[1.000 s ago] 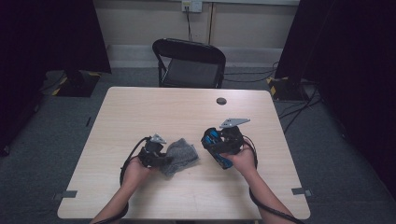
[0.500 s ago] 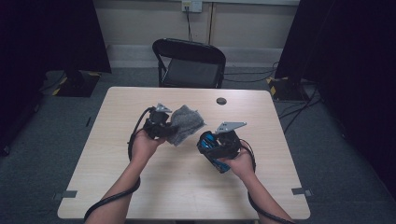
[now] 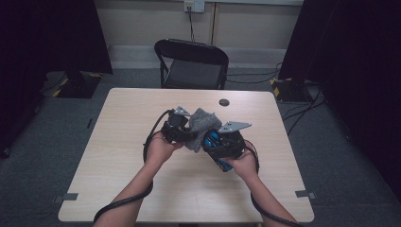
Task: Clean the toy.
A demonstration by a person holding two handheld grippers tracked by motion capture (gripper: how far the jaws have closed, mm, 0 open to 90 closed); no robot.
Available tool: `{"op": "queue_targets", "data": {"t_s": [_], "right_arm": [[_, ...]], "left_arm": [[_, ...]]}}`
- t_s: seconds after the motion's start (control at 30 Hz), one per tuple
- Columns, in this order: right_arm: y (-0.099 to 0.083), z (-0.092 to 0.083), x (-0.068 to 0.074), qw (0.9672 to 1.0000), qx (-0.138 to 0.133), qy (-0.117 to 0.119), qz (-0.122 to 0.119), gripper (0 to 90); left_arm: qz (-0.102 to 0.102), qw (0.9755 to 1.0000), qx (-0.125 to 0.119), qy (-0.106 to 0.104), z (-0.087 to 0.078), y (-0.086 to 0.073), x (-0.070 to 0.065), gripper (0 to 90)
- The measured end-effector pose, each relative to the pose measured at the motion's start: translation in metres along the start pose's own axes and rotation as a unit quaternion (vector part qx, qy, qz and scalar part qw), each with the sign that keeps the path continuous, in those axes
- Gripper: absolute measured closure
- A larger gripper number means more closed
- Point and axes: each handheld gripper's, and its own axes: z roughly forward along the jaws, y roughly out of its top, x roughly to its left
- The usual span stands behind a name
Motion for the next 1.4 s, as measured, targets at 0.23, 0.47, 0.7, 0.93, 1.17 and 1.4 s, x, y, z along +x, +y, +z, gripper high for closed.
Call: {"op": "queue_targets", "data": {"t_s": [0.23,0.47,0.7,0.93,1.17,1.4], "right_arm": [[0.002,0.000,-0.002,1.0000,-0.002,-0.007,0.001,25.7],[-0.001,0.000,-0.008,0.9998,-0.004,-0.014,0.014,25.7],[-0.003,-0.002,-0.015,0.9996,-0.004,-0.016,0.024,25.7],[-0.004,-0.005,-0.020,0.9992,-0.008,-0.021,0.032,25.7],[-0.005,-0.007,-0.023,0.9990,-0.010,-0.018,0.039,25.7],[-0.002,-0.003,-0.014,0.9997,-0.005,-0.005,0.022,25.7]], "left_arm": [[0.013,0.9999,-0.003,-0.009,-0.011,-0.008,-0.002,75.8],[0.028,0.9995,-0.002,-0.015,-0.021,-0.017,-0.003,75.8],[0.028,0.9993,0.003,-0.023,-0.027,-0.029,0.000,75.7],[0.016,0.9996,0.001,-0.024,-0.037,-0.040,0.008,75.7],[-0.028,0.9994,-0.012,0.016,-0.052,-0.049,0.033,75.7],[-0.050,0.9975,-0.034,0.036,-0.053,-0.034,0.047,75.7]]}}
